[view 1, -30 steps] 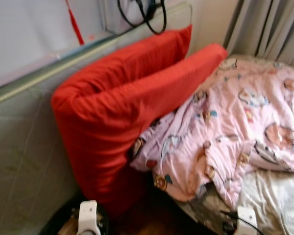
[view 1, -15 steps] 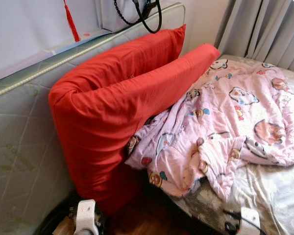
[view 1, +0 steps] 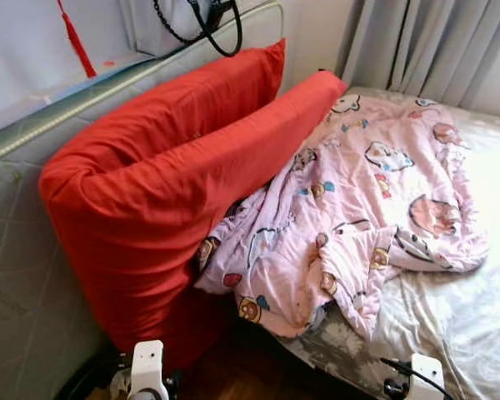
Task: Clean up the room
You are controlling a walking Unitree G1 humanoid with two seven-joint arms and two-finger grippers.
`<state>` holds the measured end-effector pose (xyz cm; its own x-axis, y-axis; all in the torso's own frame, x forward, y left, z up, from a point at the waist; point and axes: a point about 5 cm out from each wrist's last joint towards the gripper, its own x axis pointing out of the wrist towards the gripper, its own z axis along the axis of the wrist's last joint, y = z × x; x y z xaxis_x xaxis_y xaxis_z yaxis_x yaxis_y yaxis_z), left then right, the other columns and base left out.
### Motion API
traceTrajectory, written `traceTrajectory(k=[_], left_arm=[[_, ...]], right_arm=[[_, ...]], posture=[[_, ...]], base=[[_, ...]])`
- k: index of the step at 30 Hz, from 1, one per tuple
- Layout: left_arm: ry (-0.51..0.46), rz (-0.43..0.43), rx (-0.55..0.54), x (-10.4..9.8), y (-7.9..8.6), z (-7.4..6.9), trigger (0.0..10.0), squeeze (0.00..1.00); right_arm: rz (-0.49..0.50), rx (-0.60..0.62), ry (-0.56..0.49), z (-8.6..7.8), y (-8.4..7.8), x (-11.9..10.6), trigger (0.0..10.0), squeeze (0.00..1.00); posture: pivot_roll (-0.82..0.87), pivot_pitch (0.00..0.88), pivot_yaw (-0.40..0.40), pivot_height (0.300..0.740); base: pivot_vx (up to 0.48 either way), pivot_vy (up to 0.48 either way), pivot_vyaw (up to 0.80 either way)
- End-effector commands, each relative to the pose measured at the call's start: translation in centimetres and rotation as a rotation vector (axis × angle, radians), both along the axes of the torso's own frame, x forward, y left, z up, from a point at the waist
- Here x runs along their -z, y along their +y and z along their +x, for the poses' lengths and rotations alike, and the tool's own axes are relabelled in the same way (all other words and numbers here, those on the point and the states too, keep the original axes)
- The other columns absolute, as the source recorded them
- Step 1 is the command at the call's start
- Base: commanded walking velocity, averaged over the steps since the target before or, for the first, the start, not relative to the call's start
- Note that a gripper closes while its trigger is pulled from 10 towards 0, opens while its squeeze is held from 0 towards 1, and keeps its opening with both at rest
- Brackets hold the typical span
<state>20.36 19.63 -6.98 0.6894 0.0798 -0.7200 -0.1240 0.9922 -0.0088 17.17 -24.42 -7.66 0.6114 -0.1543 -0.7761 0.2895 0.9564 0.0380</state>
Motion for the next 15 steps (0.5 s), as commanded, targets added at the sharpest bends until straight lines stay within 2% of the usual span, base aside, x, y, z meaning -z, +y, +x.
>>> traceTrajectory(k=[1, 9, 14, 15], left_arm=[[0.005, 0.006, 0.004, 0.08, -0.02, -0.14, 10.0, 0.0], [0.006, 0.007, 0.003, 0.07, -0.08, -0.09, 10.0, 0.0], [0.008, 0.008, 0.002, 0.07, -0.03, -0.1, 10.0, 0.0], [0.007, 0.008, 0.002, 0.08, -0.03, -0.1, 10.0, 0.0]], right_arm=[[0.0, 0.016, -0.004, -0.09, -0.11, 0.0, 10.0, 0.0], [0.004, 0.028, -0.009, 0.01, -0.11, -0.04, 10.0, 0.0], [0.003, 0.025, -0.009, 0.01, -0.1, -0.04, 10.0, 0.0], [0.002, 0.023, -0.012, 0.03, -0.1, -0.05, 10.0, 0.0]], posture=[[0.09, 0.049, -0.026, 0.74], [0.09, 0.055, -0.026, 0.74], [0.09, 0.058, -0.026, 0.74], [0.09, 0.058, -0.028, 0.74]], base=[[0.259, 0.0, 0.0], [0.27, 0.0, 0.0], [0.288, 0.0, -0.67], [0.289, 0.0, 0.0]])
